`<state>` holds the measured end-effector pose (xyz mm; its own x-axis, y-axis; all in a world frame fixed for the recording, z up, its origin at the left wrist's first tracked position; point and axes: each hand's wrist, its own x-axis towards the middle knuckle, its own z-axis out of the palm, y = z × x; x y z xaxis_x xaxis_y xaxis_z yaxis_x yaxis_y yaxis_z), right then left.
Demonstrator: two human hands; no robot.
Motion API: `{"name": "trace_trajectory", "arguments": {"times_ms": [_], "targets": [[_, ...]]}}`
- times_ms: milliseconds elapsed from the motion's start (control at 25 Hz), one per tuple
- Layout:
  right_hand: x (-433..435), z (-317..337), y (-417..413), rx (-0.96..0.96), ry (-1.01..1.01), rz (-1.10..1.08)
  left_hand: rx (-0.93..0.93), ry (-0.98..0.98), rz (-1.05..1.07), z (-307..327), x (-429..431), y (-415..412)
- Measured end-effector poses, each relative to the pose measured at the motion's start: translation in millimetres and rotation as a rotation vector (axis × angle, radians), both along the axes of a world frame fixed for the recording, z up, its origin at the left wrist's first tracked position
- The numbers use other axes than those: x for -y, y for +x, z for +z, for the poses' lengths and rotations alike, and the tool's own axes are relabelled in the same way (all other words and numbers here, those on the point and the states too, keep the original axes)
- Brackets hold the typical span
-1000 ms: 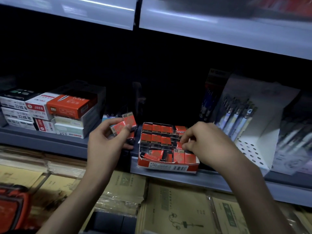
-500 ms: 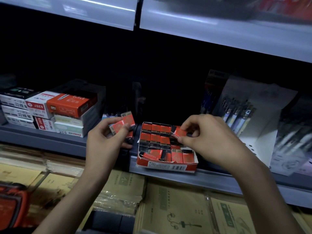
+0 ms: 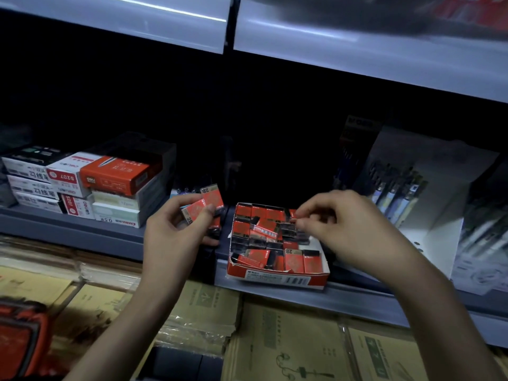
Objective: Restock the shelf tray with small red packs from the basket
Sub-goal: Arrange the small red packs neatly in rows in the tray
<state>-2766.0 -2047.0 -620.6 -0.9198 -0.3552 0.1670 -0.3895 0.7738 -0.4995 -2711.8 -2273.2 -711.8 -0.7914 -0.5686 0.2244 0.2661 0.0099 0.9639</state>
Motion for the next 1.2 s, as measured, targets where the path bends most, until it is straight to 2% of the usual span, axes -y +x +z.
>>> {"name": "trace_trajectory", "arguments": {"times_ms": [160, 240, 400, 480, 600, 720, 960, 1200], "targets": [[0, 1, 8, 0.22, 0.299, 0.113, -0.005, -0.02, -0.004, 1, -1, 0], [-2, 0, 5, 0.208, 0.261, 0.111, -0.008, -0.017, -0.007, 0, -1, -1], [-12, 6, -1, 0.117, -0.104, 0.022, -0.008, -0.011, -0.007, 0, 0, 0], [-11, 5, -2, 0.044, -0.165, -0.012, -0.01, -0.009, -0.004, 0, -1, 0], [-4, -5, -4, 0.007, -0.137, -0.048, -0.011, -0.018, -0.008, 1, -1, 0], [-1, -12, -3, 0.099, -0.06, -0.029, -0.012, -0.026, -0.006, 1, -1, 0], [3, -14, 3, -0.023, 0.042, -0.014, -0.017, -0.015, -0.004, 0, -2, 0], [7, -18, 1, 0.025, 0.073, -0.025, -0.013, -0.007, 0.004, -2, -2, -2]]}}
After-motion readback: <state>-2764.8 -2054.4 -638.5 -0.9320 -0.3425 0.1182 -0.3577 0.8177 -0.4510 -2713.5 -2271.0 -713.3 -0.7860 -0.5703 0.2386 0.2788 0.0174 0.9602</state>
